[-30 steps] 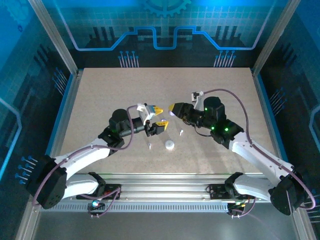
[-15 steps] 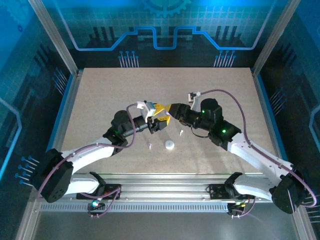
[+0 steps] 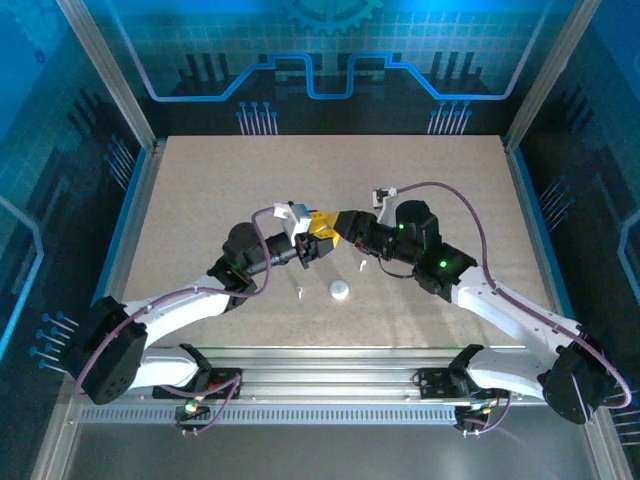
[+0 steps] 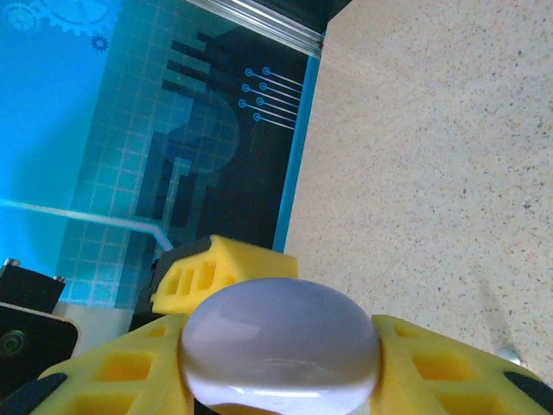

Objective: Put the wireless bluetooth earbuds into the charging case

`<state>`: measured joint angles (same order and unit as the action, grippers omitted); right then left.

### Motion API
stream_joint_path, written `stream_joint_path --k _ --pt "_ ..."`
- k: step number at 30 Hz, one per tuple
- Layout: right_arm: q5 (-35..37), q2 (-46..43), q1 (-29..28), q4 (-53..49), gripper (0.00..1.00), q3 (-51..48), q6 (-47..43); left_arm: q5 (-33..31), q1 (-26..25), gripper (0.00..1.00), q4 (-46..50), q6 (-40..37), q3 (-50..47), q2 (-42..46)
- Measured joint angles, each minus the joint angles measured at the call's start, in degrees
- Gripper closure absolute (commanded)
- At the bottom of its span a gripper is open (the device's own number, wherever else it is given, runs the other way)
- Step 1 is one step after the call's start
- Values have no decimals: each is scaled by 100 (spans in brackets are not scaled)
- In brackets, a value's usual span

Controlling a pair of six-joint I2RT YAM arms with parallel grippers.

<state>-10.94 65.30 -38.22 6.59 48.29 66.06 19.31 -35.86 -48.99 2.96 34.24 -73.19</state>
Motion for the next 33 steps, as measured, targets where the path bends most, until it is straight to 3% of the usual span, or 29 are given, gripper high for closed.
stream_joint_path --k 4,5,7,11,20,26,33 --pt "37 13 -2 52 55 0 0 0 0 76 -22 15 2 0" --pt "48 17 -2 55 52 0 -2 -2 0 77 -20 20 2 0" --pt "52 20 -2 59 34 0 -15 7 0 78 -17 22 2 0" --pt "52 -57 -2 -26 24 7 -485 17 -15 78 -7 133 2 0" --pt "-221 -1047 382 -616 22 199 -3049 313 -15 78 70 466 13 17" --pt "-1224 -1482 1014 -356 22 -334 -4933 726 -17 78 28 732 221 17" --pt "-2476 -1567 1814 -461 26 -461 -6284 1211 -15 78 -127 929 455 15"
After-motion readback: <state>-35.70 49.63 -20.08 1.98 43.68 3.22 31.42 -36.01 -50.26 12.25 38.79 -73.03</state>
